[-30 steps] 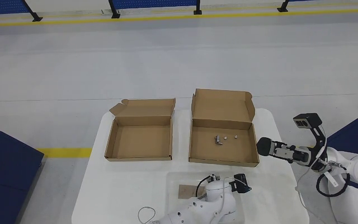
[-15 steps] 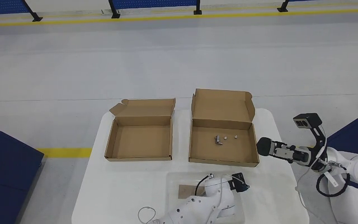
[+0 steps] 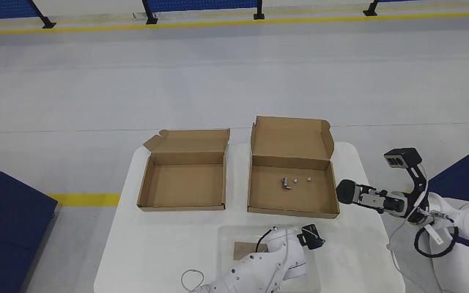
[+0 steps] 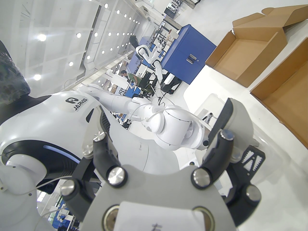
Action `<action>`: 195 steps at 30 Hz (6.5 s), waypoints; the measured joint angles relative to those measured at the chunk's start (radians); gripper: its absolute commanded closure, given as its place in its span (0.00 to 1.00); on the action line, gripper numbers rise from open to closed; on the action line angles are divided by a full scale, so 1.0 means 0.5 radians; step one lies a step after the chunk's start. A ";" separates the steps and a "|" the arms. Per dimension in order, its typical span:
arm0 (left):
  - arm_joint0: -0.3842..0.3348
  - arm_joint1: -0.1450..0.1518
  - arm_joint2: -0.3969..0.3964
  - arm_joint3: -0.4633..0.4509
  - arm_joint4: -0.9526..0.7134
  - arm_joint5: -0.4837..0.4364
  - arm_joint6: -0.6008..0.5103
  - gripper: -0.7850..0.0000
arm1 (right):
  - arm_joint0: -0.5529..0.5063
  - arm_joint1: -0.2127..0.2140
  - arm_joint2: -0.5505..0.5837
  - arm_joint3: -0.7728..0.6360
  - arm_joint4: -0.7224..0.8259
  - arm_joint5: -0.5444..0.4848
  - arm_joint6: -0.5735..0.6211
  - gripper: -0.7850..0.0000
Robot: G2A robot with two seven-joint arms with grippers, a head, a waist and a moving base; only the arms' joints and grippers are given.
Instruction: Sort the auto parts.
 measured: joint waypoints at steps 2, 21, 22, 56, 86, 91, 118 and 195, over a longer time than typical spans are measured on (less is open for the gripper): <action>-0.002 -0.002 -0.004 0.011 -0.005 -0.006 -0.003 0.53 | 0.000 0.000 0.000 0.000 0.000 0.000 0.000 0.00; 0.007 0.002 -0.037 0.002 0.004 -0.029 0.017 0.67 | 0.000 0.000 0.000 0.000 0.000 0.000 0.000 0.00; 0.008 0.002 -0.038 0.001 0.006 -0.030 0.015 0.67 | 0.000 0.000 0.000 0.000 0.000 0.000 0.000 0.00; 0.085 0.024 -0.074 -0.152 0.097 -0.047 -0.041 0.77 | 0.000 0.000 0.000 0.000 0.000 0.000 0.000 0.00; 0.055 -0.006 -0.065 -0.084 0.067 -0.078 -0.058 0.53 | 0.000 0.000 0.000 0.000 0.000 0.000 0.000 0.00; 0.043 -0.012 -0.068 -0.062 0.020 -0.126 -0.083 0.52 | 0.000 0.000 0.000 0.000 0.000 0.000 0.000 0.00; 0.038 -0.009 -0.051 -0.095 -0.035 -0.197 -0.174 0.54 | 0.000 0.000 0.000 0.000 0.000 0.000 0.000 0.00; 0.086 0.188 -0.031 -0.320 -0.074 -0.221 -0.285 1.00 | 0.000 0.000 0.000 0.000 0.000 0.000 0.000 0.00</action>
